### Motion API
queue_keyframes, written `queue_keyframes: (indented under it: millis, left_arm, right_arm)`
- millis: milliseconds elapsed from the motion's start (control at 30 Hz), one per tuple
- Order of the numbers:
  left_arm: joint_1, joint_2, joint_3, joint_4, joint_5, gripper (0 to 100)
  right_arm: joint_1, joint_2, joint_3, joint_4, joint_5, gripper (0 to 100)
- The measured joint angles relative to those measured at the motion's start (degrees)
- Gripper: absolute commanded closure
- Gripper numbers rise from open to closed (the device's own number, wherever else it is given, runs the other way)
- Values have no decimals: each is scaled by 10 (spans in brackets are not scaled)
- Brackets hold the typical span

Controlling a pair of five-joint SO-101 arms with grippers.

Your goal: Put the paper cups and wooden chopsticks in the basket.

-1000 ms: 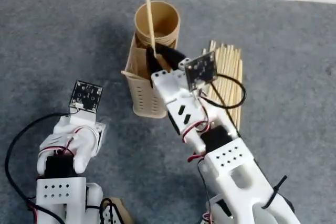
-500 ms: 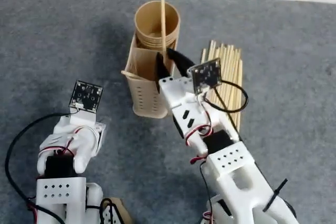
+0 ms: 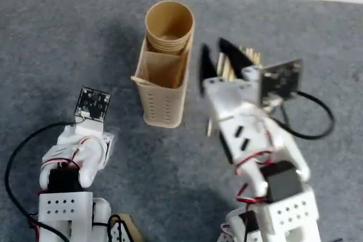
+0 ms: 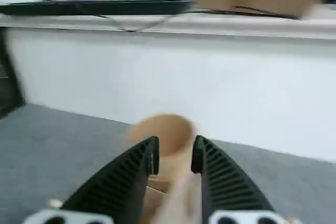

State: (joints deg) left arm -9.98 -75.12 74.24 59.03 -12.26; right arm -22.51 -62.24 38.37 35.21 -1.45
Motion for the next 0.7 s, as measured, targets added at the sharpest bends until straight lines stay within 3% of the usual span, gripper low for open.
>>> queue_keyframes:
  millis: [100,200,433,700]
  left_arm:
    - [0,0,0,0,0,793]
    - [0,0,0,0,0,793]
    - [0,0,0,0,0,793]
    - [0,0,0,0,0,793]
  right_arm:
    - [98,13,-4,62,0,875]
    - [152,67,12,96,47,875]
    - [174,313,49,80,139,878]
    - [246,496,49,-13,151,878]
